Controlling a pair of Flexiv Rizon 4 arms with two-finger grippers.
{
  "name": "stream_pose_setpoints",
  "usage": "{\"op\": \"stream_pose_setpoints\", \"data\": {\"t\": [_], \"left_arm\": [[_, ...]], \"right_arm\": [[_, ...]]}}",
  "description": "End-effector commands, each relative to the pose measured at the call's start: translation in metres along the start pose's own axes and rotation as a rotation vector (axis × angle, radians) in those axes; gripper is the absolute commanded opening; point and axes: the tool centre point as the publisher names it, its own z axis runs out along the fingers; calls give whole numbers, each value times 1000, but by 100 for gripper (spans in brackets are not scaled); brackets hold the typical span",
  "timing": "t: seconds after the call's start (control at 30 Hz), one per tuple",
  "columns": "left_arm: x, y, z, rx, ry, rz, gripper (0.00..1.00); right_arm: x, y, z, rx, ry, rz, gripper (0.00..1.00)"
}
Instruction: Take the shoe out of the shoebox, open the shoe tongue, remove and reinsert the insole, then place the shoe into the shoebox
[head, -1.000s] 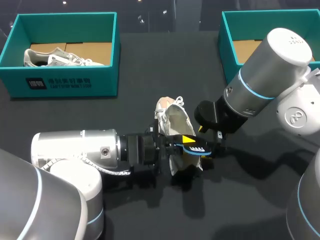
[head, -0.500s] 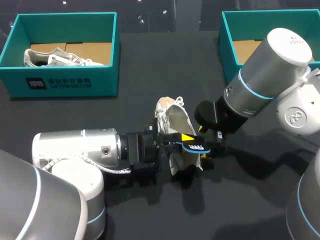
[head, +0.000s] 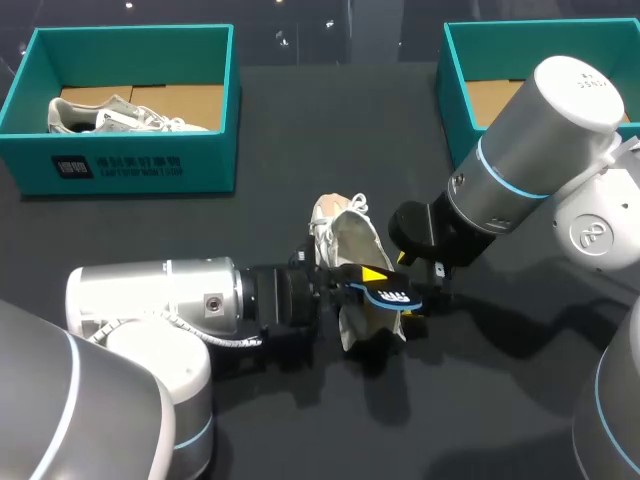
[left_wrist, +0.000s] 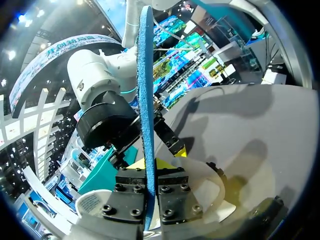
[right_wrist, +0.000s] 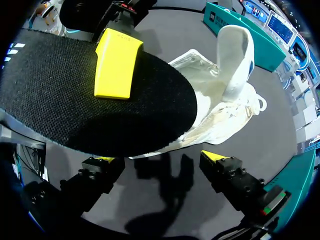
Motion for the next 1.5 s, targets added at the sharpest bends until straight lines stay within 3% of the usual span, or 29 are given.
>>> {"op": "stream_pose_setpoints", "data": {"t": [0.03, 1.5], "left_arm": [[0, 4, 4, -7, -2, 3, 0], [-5, 36, 3, -55, -12, 62, 0]], "right_arm": [[1, 0, 1, 2, -3, 0, 100], [1, 0, 1, 2, -3, 0, 100]]}}
